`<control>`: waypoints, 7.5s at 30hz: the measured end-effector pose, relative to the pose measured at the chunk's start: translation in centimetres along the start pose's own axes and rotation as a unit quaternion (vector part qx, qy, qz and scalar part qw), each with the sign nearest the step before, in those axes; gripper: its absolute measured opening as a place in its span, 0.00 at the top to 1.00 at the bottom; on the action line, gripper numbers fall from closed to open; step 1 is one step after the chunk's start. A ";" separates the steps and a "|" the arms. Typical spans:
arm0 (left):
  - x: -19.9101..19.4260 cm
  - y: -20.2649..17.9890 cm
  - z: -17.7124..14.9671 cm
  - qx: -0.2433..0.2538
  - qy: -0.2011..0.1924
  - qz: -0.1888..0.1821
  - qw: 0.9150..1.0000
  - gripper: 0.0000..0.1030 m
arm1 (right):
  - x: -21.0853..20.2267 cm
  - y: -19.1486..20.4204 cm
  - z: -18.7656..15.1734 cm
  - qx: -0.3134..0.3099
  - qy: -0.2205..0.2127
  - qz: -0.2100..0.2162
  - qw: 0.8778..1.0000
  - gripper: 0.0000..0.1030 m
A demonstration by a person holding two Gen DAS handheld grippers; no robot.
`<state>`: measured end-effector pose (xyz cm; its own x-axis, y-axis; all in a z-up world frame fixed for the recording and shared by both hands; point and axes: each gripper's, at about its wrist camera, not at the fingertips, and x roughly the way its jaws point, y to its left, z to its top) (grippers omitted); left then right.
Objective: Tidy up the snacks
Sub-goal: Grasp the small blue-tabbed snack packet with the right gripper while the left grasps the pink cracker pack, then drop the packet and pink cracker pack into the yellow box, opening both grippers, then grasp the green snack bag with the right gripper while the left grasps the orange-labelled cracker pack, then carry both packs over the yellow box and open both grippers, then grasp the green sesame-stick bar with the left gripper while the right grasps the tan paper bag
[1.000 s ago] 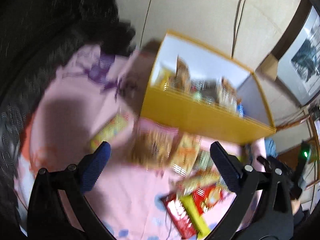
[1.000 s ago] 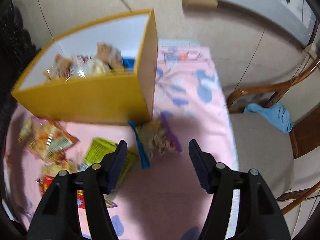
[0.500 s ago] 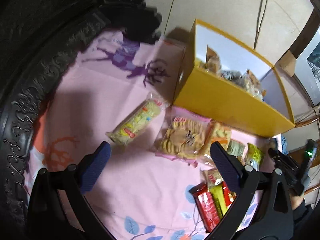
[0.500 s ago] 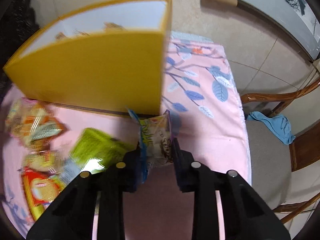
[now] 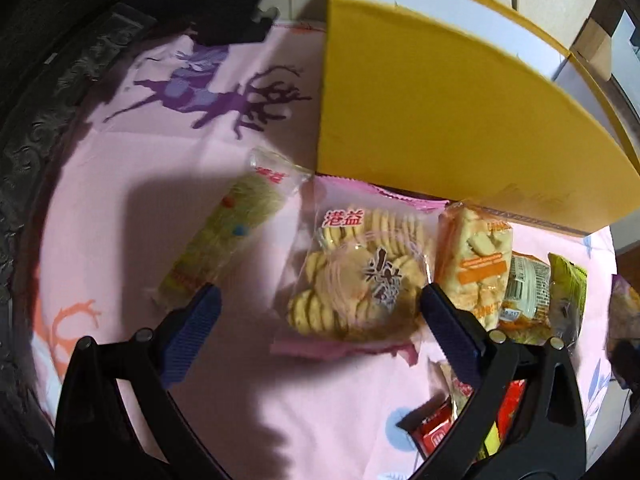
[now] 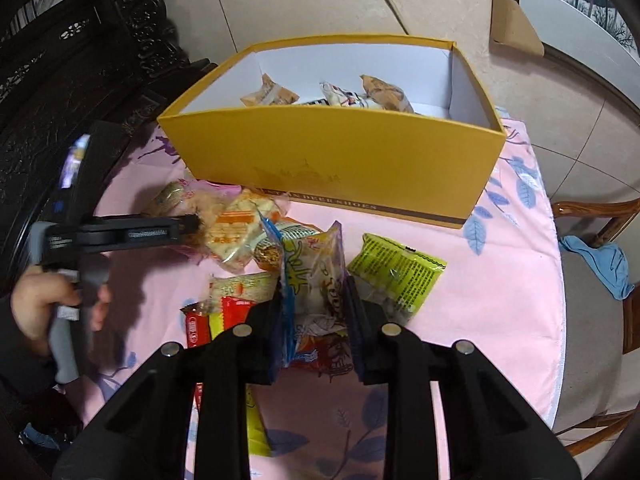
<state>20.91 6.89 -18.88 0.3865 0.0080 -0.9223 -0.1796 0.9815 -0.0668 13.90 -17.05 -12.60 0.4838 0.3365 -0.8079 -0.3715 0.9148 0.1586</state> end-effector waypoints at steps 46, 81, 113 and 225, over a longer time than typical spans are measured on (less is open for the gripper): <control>-12.8 -6.8 0.4 0.042 -0.082 -0.100 0.991 0.52 | -3.9 0.8 3.5 0.010 -0.058 -0.006 0.998 0.73; -8.2 -3.0 -2.0 -0.021 -0.086 -0.044 0.995 0.03 | 2.9 -4.3 -1.7 0.175 0.017 -0.078 0.981 0.37; -6.4 -4.1 -2.7 0.028 -0.062 -0.043 0.997 0.03 | 7.2 -3.7 -2.7 0.129 0.054 -0.125 0.982 0.42; -7.5 7.6 0.9 -0.141 -0.093 0.014 0.986 0.03 | 6.0 1.8 0.8 0.119 0.016 -0.032 0.992 0.35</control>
<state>17.47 14.48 -12.08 0.5319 0.0957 -0.8414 -0.4273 0.8881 -0.1692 16.73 -13.20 -16.67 0.4728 0.2727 -0.8379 -0.1422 0.9621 0.2329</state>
